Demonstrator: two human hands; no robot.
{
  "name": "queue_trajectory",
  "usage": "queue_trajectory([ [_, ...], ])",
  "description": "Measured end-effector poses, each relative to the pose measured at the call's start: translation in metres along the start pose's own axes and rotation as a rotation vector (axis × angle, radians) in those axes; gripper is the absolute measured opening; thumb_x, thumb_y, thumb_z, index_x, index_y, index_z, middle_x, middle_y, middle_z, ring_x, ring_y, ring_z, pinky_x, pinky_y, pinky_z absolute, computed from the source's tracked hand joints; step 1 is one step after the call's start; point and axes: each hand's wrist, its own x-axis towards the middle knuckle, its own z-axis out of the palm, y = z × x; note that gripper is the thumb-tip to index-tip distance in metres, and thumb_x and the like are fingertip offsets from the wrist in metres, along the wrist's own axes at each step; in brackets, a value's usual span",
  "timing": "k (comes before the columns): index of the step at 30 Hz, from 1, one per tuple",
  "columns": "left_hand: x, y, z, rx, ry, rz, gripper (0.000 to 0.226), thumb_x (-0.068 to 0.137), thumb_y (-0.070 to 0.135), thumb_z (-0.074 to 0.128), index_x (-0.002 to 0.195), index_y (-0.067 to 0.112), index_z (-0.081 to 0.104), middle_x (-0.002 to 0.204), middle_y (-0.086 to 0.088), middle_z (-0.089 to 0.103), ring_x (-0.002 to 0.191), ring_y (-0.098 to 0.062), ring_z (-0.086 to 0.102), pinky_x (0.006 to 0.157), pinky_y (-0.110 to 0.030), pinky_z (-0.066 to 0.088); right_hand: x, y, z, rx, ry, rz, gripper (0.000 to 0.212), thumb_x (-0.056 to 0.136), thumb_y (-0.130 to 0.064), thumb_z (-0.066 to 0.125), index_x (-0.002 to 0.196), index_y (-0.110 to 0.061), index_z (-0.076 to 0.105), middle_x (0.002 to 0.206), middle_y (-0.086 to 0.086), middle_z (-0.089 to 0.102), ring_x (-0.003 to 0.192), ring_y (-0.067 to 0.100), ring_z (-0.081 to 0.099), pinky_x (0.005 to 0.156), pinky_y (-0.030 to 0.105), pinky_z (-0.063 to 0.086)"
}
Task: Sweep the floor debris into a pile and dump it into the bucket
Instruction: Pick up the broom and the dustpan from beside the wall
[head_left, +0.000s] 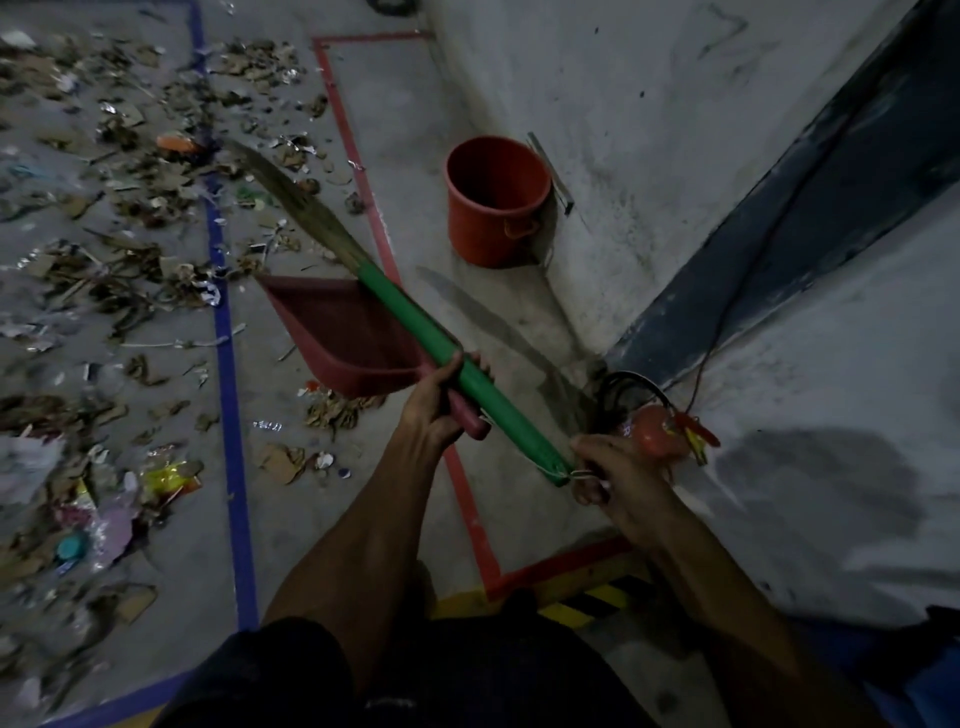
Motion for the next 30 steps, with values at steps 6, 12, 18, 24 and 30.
queue_trajectory([
  [6, -0.018, 0.012, -0.002, 0.15, -0.268, 0.068, 0.042, 0.041, 0.018, 0.097, 0.074, 0.007, 0.074, 0.077, -0.006, 0.069, 0.073, -0.019, 0.069, 0.078, -0.031, 0.058, 0.009, 0.007, 0.015, -0.513, 0.042, 0.02, 0.016, 0.092, -0.025, 0.066, 0.095, -0.01, 0.064, 0.081, 0.005, 0.061, 0.068, 0.014, 0.058, 0.047, 0.021, 0.047],
  [12, -0.031, 0.018, -0.001, 0.146, -0.33, 0.07, 0.057, 0.051, 0.014, 0.094, 0.096, 0.005, 0.061, 0.087, -0.007, 0.066, 0.079, -0.021, 0.067, 0.08, -0.035, 0.057, 0.022, -0.002, 0.056, -0.822, -0.124, -0.065, 0.038, 0.093, -0.047, 0.058, 0.081, -0.011, 0.053, 0.073, 0.003, 0.05, 0.065, 0.015, 0.052, 0.058, 0.027, 0.038],
  [18, -0.036, 0.027, -0.003, 0.205, -0.287, 0.07, 0.028, 0.08, 0.013, 0.065, 0.106, 0.005, 0.057, 0.094, -0.005, 0.069, 0.082, -0.019, 0.069, 0.081, -0.034, 0.058, 0.017, 0.016, 0.083, -0.871, -0.012, -0.117, 0.037, 0.099, -0.052, 0.042, 0.093, -0.015, 0.048, 0.074, 0.001, 0.05, 0.063, 0.017, 0.049, 0.055, 0.029, 0.035],
  [24, -0.033, 0.042, -0.019, 0.269, -0.258, 0.107, 0.054, 0.066, 0.018, 0.083, 0.112, 0.003, 0.058, 0.109, -0.008, 0.069, 0.097, -0.021, 0.068, 0.083, -0.036, 0.056, 0.012, 0.024, 0.092, -0.923, 0.014, -0.2, 0.039, 0.1, -0.048, 0.041, 0.089, -0.012, 0.049, 0.07, 0.002, 0.05, 0.063, 0.021, 0.05, 0.056, 0.032, 0.034],
  [30, -0.027, 0.068, -0.033, 0.249, -0.21, 0.133, 0.074, 0.053, 0.017, 0.093, 0.116, 0.005, 0.057, 0.111, -0.01, 0.068, 0.102, -0.023, 0.067, 0.084, -0.04, 0.056, 0.007, 0.034, 0.089, -0.929, -0.033, -0.184, 0.04, 0.1, -0.051, 0.04, 0.087, -0.014, 0.05, 0.072, 0.005, 0.055, 0.064, 0.021, 0.053, 0.057, 0.033, 0.039],
])
